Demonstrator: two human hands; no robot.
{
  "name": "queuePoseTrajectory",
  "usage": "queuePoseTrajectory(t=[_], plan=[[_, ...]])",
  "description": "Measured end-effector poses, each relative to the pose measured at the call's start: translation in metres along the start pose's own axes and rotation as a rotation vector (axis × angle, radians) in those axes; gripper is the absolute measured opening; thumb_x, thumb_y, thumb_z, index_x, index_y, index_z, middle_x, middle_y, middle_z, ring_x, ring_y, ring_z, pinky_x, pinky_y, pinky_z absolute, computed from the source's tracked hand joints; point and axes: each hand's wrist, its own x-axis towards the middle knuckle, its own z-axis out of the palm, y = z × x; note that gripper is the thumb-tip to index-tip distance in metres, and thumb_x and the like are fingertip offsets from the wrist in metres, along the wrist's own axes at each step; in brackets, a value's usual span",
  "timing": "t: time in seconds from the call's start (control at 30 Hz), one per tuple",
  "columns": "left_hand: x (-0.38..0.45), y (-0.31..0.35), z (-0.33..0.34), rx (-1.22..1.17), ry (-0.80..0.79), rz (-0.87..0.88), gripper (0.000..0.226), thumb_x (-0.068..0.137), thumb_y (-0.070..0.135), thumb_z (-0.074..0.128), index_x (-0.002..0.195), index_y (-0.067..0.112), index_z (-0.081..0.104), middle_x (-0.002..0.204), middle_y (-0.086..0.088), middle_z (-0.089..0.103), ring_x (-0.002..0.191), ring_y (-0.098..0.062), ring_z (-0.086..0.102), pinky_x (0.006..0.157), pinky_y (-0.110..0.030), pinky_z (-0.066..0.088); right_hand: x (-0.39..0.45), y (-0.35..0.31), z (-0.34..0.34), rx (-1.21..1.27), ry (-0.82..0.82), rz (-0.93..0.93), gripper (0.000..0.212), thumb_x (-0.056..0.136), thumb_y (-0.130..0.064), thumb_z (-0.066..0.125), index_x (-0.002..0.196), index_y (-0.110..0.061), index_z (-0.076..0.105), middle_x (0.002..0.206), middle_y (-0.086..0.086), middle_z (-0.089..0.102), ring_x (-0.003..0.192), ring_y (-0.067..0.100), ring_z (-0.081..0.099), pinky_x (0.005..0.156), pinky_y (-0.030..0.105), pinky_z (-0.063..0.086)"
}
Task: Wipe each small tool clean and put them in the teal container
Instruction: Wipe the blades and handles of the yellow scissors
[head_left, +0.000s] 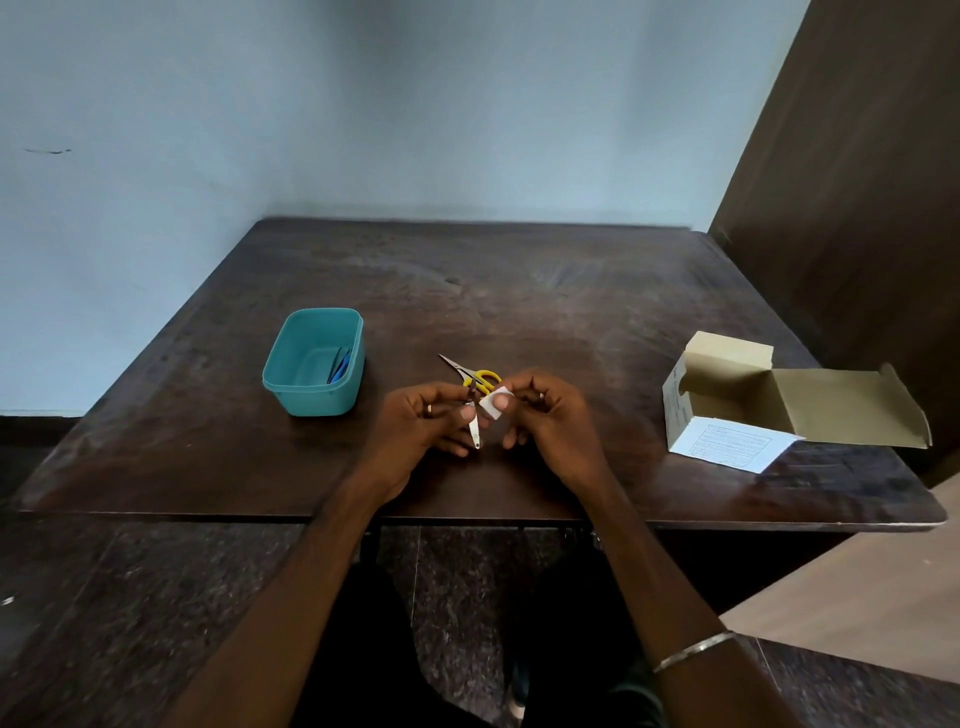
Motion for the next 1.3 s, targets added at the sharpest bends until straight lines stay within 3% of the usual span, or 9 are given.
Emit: queuePoseTrajectory(t=[0.2, 0.3, 0.4, 0.53, 0.77, 0.87, 1.1, 1.3], plan=[[-0.0011, -0.0012, -0.0010, -0.032, 0.068, 0.052, 0.021, 0.082, -0.011, 0.068, 0.093, 0.006, 0.071, 0.078, -0.005, 0.074, 0.067, -0.017, 0.071, 0.060, -0.026, 0.059, -0.0011, -0.0017, -0.0006, -0.038, -0.065, -0.007, 0.006, 0.087, 0.001, 0.070, 0.085, -0.005, 0.071, 0.074, 0.005, 0.069, 0.050, 0.011, 0.056, 0.051, 0.018, 0.044], [-0.0020, -0.0013, -0.0008, -0.021, 0.041, 0.058, 0.021, 0.080, -0.011, 0.069, 0.093, 0.005, 0.072, 0.082, -0.007, 0.076, 0.070, -0.019, 0.073, 0.062, -0.026, 0.060, 0.0003, 0.0007, 0.0004, -0.069, -0.132, -0.013, 0.004, 0.085, -0.004, 0.075, 0.084, -0.002, 0.072, 0.074, 0.012, 0.069, 0.055, 0.012, 0.058, 0.055, 0.022, 0.047], [-0.0023, -0.0012, -0.0015, -0.026, 0.020, 0.056, 0.022, 0.080, -0.010, 0.069, 0.096, 0.004, 0.073, 0.086, -0.008, 0.077, 0.074, -0.020, 0.074, 0.063, -0.025, 0.060, 0.0004, 0.0015, 0.0019, -0.046, -0.146, 0.002, 0.012, 0.085, -0.004, 0.074, 0.089, 0.006, 0.068, 0.072, 0.008, 0.068, 0.052, 0.012, 0.057, 0.052, 0.024, 0.047], [-0.0021, -0.0021, -0.0037, -0.031, 0.001, 0.047, 0.023, 0.084, -0.009, 0.065, 0.104, 0.002, 0.072, 0.090, -0.008, 0.078, 0.079, -0.019, 0.074, 0.064, -0.026, 0.060, -0.0005, 0.0011, 0.0024, -0.097, -0.118, 0.012, 0.012, 0.088, -0.006, 0.073, 0.094, 0.003, 0.069, 0.077, 0.010, 0.068, 0.051, 0.006, 0.055, 0.046, 0.022, 0.045], [-0.0012, -0.0030, -0.0033, -0.017, 0.026, 0.031, 0.022, 0.084, -0.006, 0.067, 0.101, 0.006, 0.074, 0.095, -0.011, 0.077, 0.084, -0.022, 0.074, 0.066, -0.028, 0.060, -0.0020, 0.0020, 0.0022, -0.153, -0.119, -0.013, 0.012, 0.084, -0.011, 0.078, 0.091, -0.007, 0.069, 0.074, 0.012, 0.068, 0.050, 0.011, 0.053, 0.044, 0.025, 0.044], [-0.0010, -0.0034, -0.0030, -0.014, 0.030, 0.027, 0.021, 0.085, -0.006, 0.067, 0.103, 0.004, 0.074, 0.096, -0.011, 0.077, 0.085, -0.022, 0.073, 0.067, -0.028, 0.060, -0.0020, 0.0035, 0.0025, -0.149, -0.107, -0.017, 0.010, 0.085, -0.010, 0.077, 0.091, -0.006, 0.071, 0.072, 0.008, 0.069, 0.048, 0.013, 0.055, 0.045, 0.027, 0.045], [-0.0016, -0.0030, -0.0030, -0.037, 0.037, 0.028, 0.024, 0.086, -0.006, 0.066, 0.103, 0.009, 0.073, 0.091, -0.007, 0.077, 0.081, -0.018, 0.073, 0.067, -0.028, 0.061, 0.0000, 0.0066, 0.0001, -0.096, -0.129, -0.027, 0.010, 0.084, -0.002, 0.075, 0.092, 0.001, 0.071, 0.076, 0.015, 0.072, 0.048, 0.023, 0.059, 0.054, 0.037, 0.050], [-0.0017, -0.0034, -0.0040, -0.011, 0.011, 0.042, 0.022, 0.085, -0.006, 0.066, 0.103, 0.005, 0.073, 0.095, -0.009, 0.077, 0.084, -0.019, 0.073, 0.067, -0.028, 0.060, -0.0008, 0.0043, 0.0025, -0.073, -0.101, -0.010, 0.011, 0.084, -0.003, 0.076, 0.089, 0.003, 0.069, 0.073, 0.014, 0.071, 0.045, 0.024, 0.054, 0.048, 0.028, 0.046]])
